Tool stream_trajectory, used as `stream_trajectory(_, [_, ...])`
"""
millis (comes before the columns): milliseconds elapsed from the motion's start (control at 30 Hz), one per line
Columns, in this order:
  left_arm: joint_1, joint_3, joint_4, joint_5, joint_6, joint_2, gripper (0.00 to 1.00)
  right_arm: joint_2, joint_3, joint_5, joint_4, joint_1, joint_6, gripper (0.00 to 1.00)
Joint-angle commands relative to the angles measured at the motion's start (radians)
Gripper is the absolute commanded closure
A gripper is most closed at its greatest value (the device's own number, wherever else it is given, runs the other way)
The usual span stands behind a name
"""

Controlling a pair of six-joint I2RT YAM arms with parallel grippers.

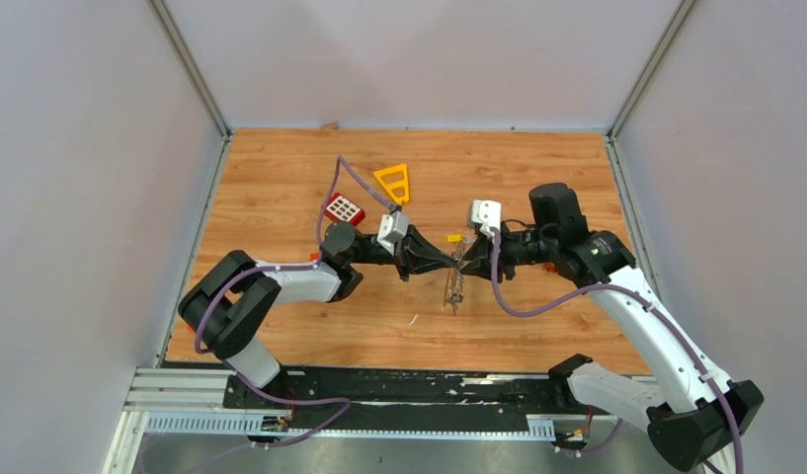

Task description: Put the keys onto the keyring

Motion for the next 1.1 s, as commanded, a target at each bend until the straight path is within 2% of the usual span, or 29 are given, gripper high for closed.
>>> stream_trajectory(0, [-0.002, -0.002, 0.119, -0.021, -0.046, -0.002, 1.0, 0.006, 0.004, -0.045, 0.033, -0.005, -0.011, 0.71])
stream_trajectory(200, [-0.003, -0.002, 0.098, -0.015, -0.028, -0.005, 1.0, 0.012, 0.005, -0.038, 0.04, -0.005, -0.007, 0.79])
stream_trajectory(767, [-0.016, 0.007, 0.059, 0.006, -0.004, -0.012, 1.0, 0.03, 0.001, -0.035, 0.049, -0.005, -0.006, 0.89])
stream_trajectory(933, [-0.016, 0.004, 0.061, 0.009, -0.002, -0.012, 1.0, 0.027, -0.007, -0.023, 0.049, -0.005, -0.015, 1.0])
stream_trajectory(1067, [-0.016, 0.003, 0.058, 0.028, 0.018, -0.014, 1.0, 0.017, -0.008, 0.015, 0.048, -0.005, -0.027, 1.0])
